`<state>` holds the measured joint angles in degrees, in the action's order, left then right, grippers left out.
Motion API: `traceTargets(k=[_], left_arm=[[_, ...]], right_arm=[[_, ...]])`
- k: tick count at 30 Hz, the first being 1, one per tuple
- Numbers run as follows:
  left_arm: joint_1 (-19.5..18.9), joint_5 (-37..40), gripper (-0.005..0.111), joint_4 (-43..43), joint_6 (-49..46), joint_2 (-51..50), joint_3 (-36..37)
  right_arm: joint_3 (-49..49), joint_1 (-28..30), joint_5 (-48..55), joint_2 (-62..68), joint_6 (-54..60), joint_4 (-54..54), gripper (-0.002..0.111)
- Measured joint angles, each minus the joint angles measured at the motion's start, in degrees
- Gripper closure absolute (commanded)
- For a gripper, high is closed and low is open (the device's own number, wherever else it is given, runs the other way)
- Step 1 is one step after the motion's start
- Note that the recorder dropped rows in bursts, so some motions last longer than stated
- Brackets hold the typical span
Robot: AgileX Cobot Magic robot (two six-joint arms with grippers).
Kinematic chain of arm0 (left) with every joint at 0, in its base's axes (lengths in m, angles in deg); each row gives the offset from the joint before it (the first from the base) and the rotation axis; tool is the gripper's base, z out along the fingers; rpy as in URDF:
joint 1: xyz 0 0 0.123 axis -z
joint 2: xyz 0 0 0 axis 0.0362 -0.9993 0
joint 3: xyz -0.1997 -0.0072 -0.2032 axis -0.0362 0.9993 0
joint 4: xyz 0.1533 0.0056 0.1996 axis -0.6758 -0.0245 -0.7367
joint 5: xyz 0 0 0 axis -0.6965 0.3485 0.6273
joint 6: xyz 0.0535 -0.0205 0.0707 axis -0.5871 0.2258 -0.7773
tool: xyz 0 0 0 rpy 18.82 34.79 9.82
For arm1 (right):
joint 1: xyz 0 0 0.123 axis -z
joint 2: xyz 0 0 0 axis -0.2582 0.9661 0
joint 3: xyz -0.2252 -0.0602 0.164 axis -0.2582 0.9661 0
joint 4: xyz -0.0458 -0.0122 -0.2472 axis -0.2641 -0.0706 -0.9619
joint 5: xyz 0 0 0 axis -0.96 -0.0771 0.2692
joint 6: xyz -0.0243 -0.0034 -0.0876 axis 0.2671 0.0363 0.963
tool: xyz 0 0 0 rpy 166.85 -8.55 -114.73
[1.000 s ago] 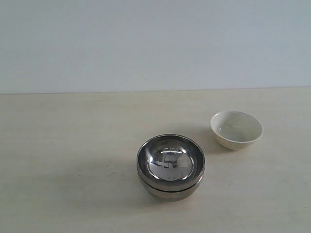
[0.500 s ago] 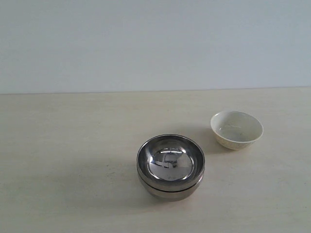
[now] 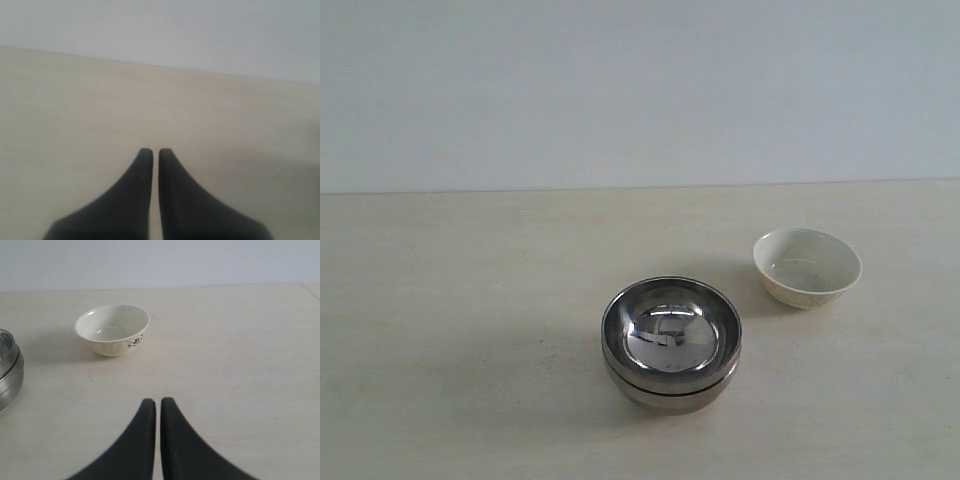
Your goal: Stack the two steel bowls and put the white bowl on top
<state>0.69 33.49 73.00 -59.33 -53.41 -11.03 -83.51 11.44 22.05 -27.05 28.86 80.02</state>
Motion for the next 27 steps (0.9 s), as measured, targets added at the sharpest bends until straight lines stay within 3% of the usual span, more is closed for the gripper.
traceTargets(k=[14, 21, 27], left_arm=[[0.0, 0.0, 0.103, 0.0, 0.0, 0.0, 0.0], [0.0, 0.0, 0.103, 0.0, 0.0, 0.0, 0.0], [0.0, 0.0, 0.103, 0.0, 0.0, 0.0, 0.0]], right_arm=[[0.0, 0.0, 0.0, 0.0, -0.4, 0.6, 0.108], [0.0, 0.0, 0.1, 0.0, -14.7, 12.6, 0.108], [0.0, 0.0, 0.1, 0.0, -18.2, 16.2, 0.108]])
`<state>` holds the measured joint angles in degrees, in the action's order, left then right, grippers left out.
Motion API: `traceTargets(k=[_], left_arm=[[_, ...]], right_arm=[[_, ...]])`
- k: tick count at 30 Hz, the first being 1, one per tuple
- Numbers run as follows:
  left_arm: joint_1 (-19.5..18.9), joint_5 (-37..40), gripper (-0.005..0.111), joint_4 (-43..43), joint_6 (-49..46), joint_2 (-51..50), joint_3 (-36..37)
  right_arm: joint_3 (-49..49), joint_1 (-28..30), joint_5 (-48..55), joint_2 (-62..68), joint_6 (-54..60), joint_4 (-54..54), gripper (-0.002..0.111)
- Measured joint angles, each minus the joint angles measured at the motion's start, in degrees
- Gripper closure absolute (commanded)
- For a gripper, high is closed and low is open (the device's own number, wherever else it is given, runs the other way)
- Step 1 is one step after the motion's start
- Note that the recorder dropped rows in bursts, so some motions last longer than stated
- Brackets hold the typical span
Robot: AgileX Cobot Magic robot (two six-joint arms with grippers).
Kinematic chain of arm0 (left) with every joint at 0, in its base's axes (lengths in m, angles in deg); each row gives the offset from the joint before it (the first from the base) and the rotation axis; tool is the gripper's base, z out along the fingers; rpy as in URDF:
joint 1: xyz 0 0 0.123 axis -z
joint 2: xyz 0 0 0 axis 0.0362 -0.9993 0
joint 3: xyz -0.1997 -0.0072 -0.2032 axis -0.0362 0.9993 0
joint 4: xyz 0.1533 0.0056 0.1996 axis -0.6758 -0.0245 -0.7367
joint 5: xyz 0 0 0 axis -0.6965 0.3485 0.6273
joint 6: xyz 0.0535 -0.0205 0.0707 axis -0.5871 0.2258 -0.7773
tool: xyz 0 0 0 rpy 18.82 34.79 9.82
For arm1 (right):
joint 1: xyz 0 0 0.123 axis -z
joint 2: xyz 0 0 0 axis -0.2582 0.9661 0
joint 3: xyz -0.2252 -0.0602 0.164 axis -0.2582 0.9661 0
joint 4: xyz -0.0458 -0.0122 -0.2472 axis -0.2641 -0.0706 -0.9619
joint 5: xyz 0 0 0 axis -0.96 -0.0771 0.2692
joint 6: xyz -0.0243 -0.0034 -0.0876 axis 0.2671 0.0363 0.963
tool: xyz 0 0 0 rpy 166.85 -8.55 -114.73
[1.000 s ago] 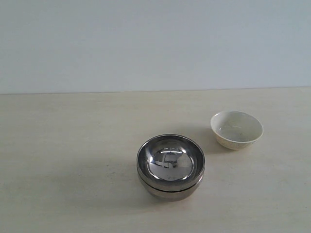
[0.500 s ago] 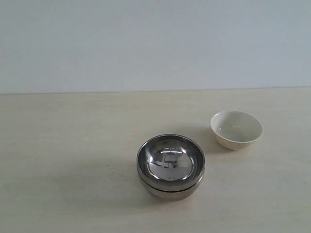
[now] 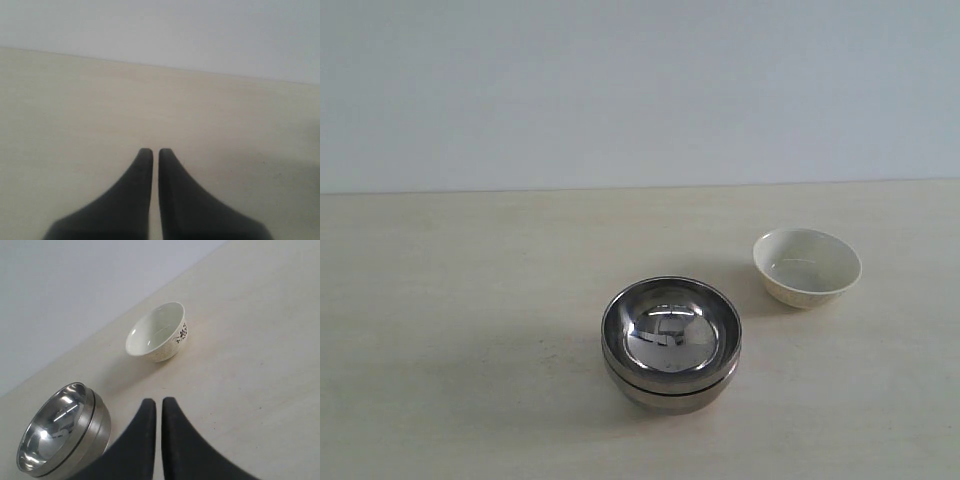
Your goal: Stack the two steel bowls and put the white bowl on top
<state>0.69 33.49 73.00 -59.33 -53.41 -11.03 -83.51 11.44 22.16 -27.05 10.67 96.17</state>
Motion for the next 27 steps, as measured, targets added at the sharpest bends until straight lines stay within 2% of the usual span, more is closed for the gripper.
traceTargets(k=[27], left_arm=[[0.0, 0.0, 0.103, 0.0, 0.0, 0.0, 0.0]], right_arm=[[0.0, 0.0, -3.0, 0.0, -1.3, 0.5, 0.108]])
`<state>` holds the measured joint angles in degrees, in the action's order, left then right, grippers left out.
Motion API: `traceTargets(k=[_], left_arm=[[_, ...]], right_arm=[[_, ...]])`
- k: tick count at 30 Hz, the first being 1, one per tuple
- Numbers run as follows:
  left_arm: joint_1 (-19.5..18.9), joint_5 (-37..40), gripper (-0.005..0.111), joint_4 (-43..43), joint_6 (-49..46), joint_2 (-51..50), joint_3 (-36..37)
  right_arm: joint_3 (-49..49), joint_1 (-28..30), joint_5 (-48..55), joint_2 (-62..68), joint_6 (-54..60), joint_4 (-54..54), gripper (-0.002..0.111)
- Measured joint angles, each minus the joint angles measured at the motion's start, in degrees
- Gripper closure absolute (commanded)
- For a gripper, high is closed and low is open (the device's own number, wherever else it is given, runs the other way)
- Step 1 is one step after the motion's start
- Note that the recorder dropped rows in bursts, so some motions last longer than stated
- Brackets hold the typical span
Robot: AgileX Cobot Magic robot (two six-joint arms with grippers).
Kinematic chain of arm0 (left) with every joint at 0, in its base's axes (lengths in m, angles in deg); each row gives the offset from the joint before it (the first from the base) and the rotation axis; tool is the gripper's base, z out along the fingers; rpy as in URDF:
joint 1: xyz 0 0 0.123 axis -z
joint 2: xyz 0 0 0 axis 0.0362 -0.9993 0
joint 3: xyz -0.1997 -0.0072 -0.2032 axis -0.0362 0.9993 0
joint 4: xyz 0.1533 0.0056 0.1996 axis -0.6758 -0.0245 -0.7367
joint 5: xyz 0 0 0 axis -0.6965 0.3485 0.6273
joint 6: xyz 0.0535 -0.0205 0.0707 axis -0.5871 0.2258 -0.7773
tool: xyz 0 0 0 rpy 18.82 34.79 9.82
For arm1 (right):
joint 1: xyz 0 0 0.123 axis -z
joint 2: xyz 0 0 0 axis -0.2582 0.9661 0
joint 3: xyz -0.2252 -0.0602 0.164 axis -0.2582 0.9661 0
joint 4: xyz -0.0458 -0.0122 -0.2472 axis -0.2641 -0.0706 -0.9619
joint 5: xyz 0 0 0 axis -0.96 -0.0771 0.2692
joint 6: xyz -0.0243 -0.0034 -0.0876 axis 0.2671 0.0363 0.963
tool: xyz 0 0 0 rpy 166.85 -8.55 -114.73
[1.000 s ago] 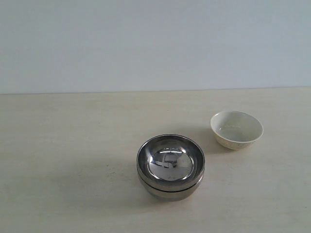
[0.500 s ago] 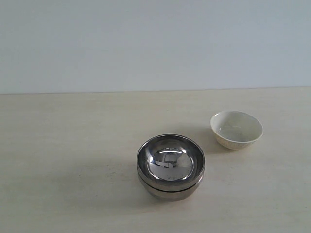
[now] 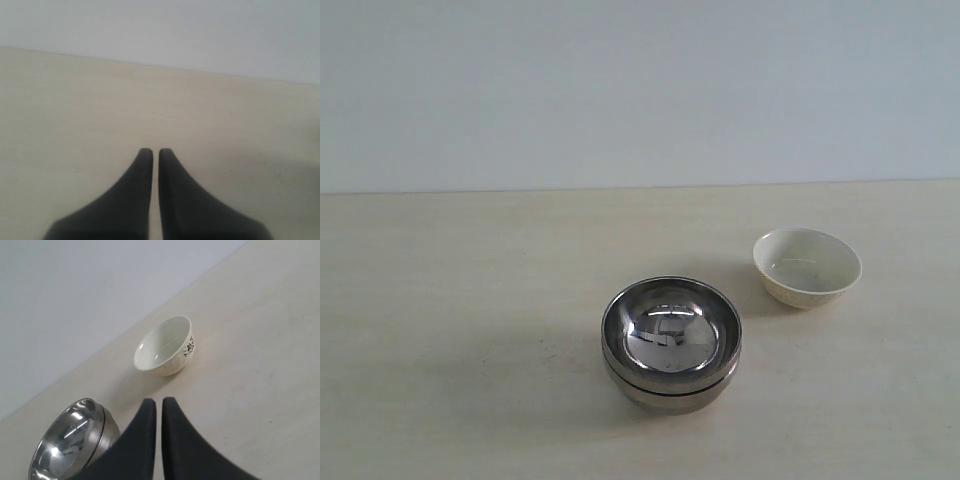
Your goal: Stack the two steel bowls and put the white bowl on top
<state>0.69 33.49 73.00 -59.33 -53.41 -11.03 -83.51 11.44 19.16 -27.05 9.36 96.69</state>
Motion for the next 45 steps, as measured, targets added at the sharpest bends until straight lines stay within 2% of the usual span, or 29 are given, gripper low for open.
traceTargets(k=[23, 35, 45], left_arm=[[0.0, 0.0, 0.103, 0.0, 0.0, 0.0, 0.0], [0.0, 0.0, 0.103, 0.0, 0.0, 0.0, 0.0], [0.0, 0.0, 0.103, 0.0, 0.0, 0.0, 0.0]], right_arm=[[0.0, 0.0, -2.9, 0.0, -0.2, 0.0, 0.108], [0.0, 0.0, -4.2, 0.0, -5.5, 0.0, 0.108], [0.0, 0.0, -11.6, 0.0, -6.7, 2.1, 0.108]])
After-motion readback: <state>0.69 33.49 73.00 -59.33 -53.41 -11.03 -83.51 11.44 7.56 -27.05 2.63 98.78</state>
